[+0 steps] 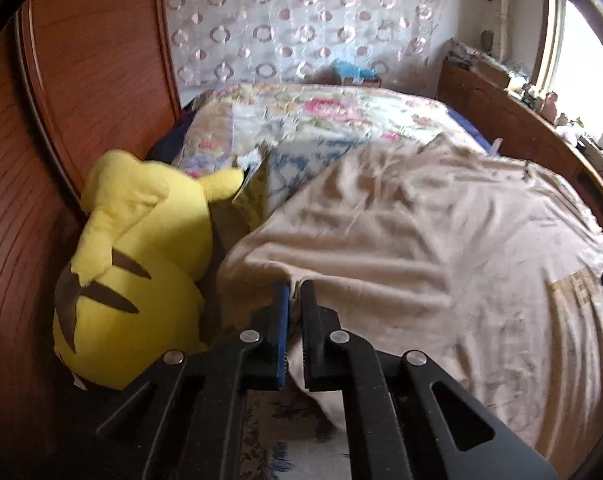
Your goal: Fold small clothes
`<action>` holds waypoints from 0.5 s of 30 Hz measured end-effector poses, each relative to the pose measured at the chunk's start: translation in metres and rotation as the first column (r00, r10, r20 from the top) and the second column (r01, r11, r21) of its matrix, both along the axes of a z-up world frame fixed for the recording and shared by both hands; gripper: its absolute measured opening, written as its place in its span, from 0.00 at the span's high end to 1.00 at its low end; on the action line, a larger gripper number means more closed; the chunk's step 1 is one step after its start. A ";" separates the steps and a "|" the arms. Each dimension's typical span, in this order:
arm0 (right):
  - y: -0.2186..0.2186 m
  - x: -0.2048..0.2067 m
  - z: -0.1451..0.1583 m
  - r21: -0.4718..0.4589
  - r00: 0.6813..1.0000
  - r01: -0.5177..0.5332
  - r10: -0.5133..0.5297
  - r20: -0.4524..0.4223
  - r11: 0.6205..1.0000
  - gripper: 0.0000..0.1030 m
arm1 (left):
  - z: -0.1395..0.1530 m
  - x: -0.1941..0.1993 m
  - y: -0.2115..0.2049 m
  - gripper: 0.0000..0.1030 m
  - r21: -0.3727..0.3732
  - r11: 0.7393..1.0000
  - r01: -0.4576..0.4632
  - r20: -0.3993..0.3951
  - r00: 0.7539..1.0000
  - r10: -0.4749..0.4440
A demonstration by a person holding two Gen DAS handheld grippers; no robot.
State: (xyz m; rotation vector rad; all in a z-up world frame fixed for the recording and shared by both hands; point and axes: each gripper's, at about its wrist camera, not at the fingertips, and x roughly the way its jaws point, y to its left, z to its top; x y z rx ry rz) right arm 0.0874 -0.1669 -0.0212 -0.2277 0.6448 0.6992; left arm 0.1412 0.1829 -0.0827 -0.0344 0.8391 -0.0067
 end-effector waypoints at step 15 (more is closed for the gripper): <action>-0.014 0.002 0.004 0.052 0.995 0.088 -0.090 0.038 0.995 0.00 | 0.078 -0.023 -0.124 0.91 -0.004 0.960 0.281 0.140 0.950 -0.278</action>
